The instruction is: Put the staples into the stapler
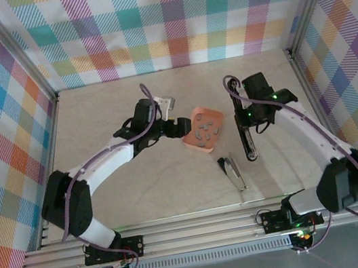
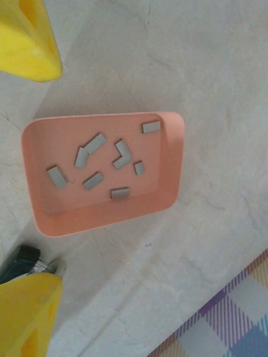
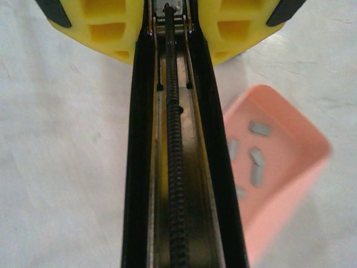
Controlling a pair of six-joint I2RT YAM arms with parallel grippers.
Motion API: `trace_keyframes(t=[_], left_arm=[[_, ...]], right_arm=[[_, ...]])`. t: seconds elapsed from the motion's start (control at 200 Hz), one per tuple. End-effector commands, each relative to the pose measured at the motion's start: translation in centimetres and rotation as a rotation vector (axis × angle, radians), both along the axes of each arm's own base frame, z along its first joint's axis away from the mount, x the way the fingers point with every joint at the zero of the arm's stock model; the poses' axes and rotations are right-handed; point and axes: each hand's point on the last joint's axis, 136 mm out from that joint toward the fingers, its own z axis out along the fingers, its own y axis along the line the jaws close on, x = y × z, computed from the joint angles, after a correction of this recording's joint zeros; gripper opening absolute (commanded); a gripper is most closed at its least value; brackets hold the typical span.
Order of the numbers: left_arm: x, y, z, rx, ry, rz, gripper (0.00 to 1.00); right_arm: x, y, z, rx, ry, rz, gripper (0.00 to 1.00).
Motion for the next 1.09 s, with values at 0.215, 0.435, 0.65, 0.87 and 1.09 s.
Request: trace_keyframes(t=[0.215, 0.435, 0.65, 0.87, 1.09], left_arm=[[2.3, -1.2, -6.4, 0.179, 0.26, 0.107, 0.83], [4.1, -2.7, -8.9, 0.227, 0.337, 0.103, 0.71], [5.2, -3.4, -10.9, 0.269, 0.385, 0.106, 0.63], [6.2, -3.0, -12.0, 0.292, 0.406, 0.131, 0.48], [6.7, -3.4, -12.7, 0.291, 0.434, 0.13, 0.41]], right_arm=[[1.6, -3.1, -3.6, -0.112, 0.164, -0.126, 0.0], [2.5, -2.8, -6.5, -0.102, 0.227, -0.167, 0.0], [3.6, -3.0, -9.3, -0.136, 0.272, -0.18, 0.02], [4.8, -2.7, -10.6, -0.137, 0.285, -0.185, 0.22], [5.4, -2.6, -10.4, -0.135, 0.281, -0.185, 0.44]])
